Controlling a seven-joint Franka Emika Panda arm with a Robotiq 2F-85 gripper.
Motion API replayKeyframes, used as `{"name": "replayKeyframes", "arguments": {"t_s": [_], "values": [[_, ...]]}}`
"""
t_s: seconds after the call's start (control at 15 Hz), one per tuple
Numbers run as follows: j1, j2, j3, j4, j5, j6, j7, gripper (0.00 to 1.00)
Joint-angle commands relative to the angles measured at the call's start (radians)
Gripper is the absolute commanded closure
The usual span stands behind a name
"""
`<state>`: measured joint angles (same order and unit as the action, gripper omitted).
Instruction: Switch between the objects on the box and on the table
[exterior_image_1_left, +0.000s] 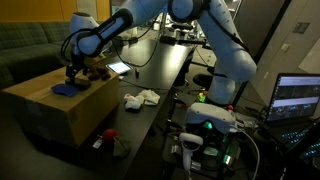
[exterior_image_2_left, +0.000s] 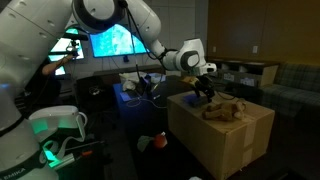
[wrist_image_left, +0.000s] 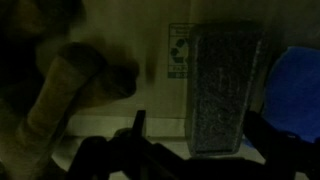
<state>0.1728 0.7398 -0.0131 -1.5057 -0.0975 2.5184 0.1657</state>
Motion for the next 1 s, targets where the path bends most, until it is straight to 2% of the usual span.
{"name": "replayKeyframes", "arguments": {"t_s": [0.0,0.33,0.93], "values": [[0.007,-0.036,-0.017,-0.064,-0.023,0.034,-0.006,0.00],[0.003,-0.052,-0.007,-0.088,-0.014,0.047,-0.013,0.00],[-0.032,-0.065,0.070,-0.137,0.044,0.040,-0.080,0.00]]}}
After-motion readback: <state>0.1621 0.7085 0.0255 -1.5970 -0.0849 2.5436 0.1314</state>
